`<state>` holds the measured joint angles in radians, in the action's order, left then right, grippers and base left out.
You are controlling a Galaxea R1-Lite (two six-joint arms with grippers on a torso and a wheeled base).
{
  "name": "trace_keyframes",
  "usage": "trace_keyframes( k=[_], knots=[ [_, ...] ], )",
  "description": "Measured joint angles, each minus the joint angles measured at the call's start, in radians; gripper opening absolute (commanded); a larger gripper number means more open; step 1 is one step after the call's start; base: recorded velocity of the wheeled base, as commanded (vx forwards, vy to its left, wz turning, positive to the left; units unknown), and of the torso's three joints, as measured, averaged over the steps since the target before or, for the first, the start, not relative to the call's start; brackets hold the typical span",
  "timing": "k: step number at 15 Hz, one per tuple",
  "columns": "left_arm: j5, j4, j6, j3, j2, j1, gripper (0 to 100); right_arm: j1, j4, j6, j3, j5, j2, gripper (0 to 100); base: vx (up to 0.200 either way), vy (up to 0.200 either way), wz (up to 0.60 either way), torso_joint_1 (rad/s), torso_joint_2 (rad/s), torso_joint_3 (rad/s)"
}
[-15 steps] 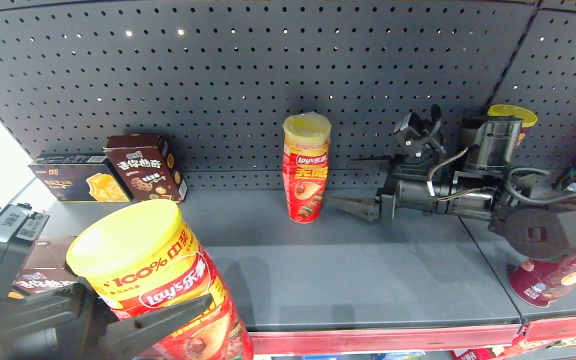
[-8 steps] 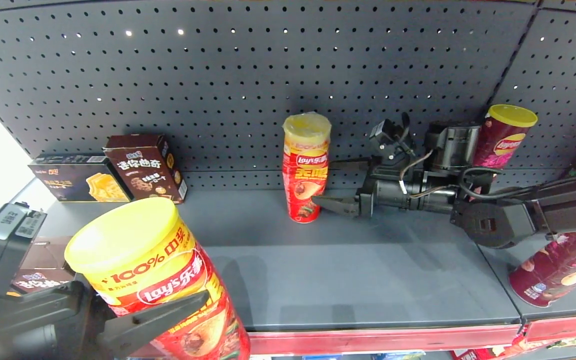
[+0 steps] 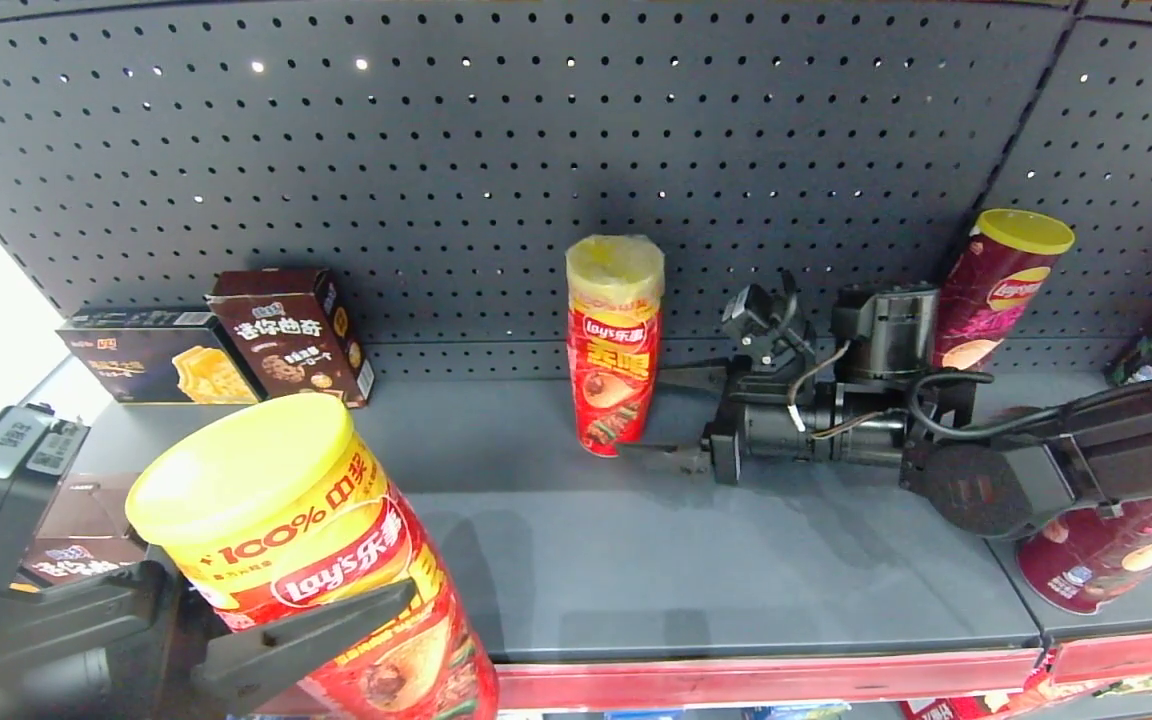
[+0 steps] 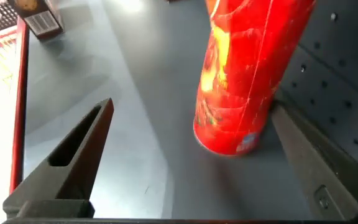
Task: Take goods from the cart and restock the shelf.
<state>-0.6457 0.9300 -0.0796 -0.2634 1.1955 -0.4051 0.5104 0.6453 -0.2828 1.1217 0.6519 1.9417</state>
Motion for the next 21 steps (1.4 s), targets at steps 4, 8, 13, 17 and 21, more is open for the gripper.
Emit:
trace_keyframes(
  k=[4,8,13,17,21],
  knots=[
    [0.0,0.001,0.0,0.003,-0.001,-0.002,0,-0.008,0.001,0.004,0.067,-0.049,0.022,100,0.0,0.0,0.0,0.0,0.0,0.0],
    [0.0,-0.001,0.001,0.007,-0.002,0.003,0,-0.008,0.001,0.021,0.18,-0.05,0.1,100,0.0,0.0,0.0,0.0,0.0,0.0],
    [0.002,0.0,0.0,0.011,-0.003,0.006,0,-0.003,0.001,0.027,0.274,-0.04,0.173,100,0.0,0.0,0.0,0.0,0.0,0.0],
    [0.001,-0.001,0.0,0.02,-0.004,0.007,0,0.009,0.02,0.045,0.316,-0.017,0.216,100,0.0,0.0,0.0,0.0,0.0,0.0],
    [0.001,-0.001,0.0,0.02,-0.004,0.007,0,0.016,0.035,0.053,0.319,-0.016,0.232,100,0.0,0.0,0.0,0.0,0.0,0.0]
  ],
)
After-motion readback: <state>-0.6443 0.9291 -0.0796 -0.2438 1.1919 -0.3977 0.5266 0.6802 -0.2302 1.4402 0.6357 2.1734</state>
